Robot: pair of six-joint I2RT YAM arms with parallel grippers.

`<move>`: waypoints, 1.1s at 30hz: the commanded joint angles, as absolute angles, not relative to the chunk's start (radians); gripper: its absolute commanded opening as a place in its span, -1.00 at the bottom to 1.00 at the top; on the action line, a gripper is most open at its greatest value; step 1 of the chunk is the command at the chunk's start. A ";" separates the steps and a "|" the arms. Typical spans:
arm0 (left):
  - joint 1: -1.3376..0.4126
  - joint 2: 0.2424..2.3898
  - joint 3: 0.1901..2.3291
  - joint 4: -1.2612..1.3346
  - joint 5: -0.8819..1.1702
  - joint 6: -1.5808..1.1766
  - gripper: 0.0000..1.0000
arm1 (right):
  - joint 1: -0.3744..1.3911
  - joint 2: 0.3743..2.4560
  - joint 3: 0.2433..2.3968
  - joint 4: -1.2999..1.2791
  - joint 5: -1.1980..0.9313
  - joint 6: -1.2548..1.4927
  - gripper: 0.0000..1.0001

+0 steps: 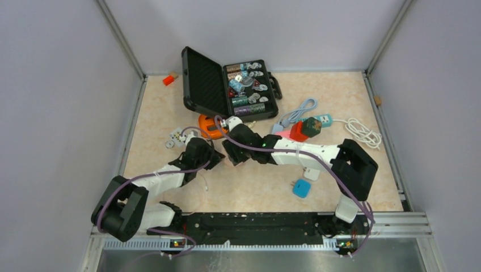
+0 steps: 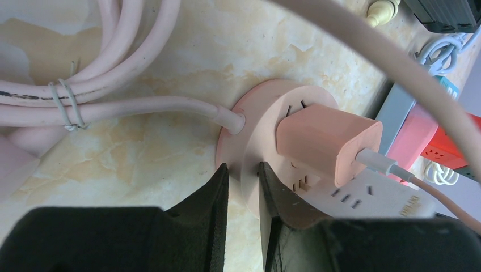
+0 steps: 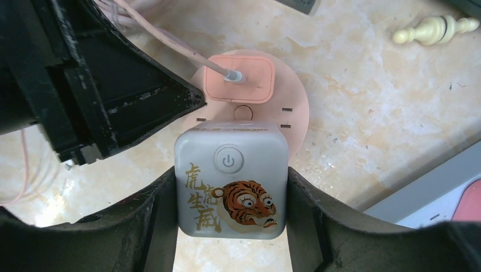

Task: Pull the plug off the socket

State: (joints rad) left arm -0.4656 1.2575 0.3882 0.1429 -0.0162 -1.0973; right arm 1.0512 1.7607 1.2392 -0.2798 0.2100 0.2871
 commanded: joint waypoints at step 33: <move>-0.471 0.817 0.479 -0.067 0.266 -0.814 0.73 | 0.974 1.102 0.761 -0.318 -0.197 0.613 -1.00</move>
State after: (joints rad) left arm -0.4664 0.9001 0.5167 -0.1581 0.1871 -0.8265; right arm 0.9783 1.1484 0.7986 -0.3904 -0.0689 0.5514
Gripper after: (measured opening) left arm 0.846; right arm 0.575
